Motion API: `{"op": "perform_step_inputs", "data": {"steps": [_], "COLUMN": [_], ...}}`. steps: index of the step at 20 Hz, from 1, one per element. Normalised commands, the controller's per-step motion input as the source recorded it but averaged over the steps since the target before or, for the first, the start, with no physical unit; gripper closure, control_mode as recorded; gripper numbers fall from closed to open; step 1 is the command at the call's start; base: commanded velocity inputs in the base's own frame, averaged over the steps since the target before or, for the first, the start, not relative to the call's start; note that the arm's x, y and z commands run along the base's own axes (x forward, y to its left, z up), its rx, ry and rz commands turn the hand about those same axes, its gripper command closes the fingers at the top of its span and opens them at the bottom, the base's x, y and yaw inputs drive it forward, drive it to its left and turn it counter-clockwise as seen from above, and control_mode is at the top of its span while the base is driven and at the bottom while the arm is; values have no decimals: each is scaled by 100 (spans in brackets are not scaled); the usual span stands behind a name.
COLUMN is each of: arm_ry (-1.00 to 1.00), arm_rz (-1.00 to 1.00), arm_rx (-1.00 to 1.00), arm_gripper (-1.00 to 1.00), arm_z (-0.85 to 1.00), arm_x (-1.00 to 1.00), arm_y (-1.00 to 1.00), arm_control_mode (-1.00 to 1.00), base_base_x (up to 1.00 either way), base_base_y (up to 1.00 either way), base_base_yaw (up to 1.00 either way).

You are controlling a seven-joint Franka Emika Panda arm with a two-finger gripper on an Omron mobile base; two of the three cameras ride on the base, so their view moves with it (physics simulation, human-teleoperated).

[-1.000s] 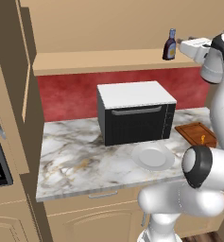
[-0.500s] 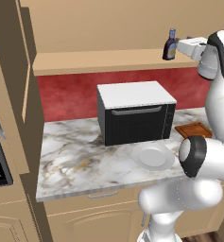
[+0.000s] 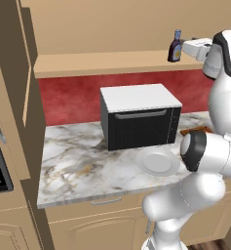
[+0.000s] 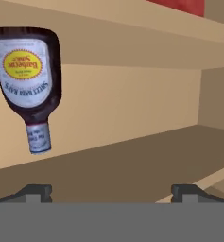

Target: Pick the shrimp from the plate and place it on the cutting board. Then pick the condiment bottle from the cabinet and place it next to the cutting board.

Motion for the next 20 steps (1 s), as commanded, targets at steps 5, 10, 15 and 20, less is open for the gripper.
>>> {"op": "perform_step_inputs", "data": {"steps": [5,10,15,20], "arm_ry": [0,0,0,0], "arm_rz": [0,0,0,0], "arm_rx": [-1,0,0,0], "arm_gripper": [-100,-100,-100,-100], "arm_z": [-6,0,0,0], "arm_x": [19,12,12,13], "arm_y": [-3,0,0,0], "arm_control_mode": [-100,-100,-100,-100], "base_base_x": [0,0,0,0], "base_base_y": [0,0,0,0], "base_base_yaw": [0,0,0,0]}}
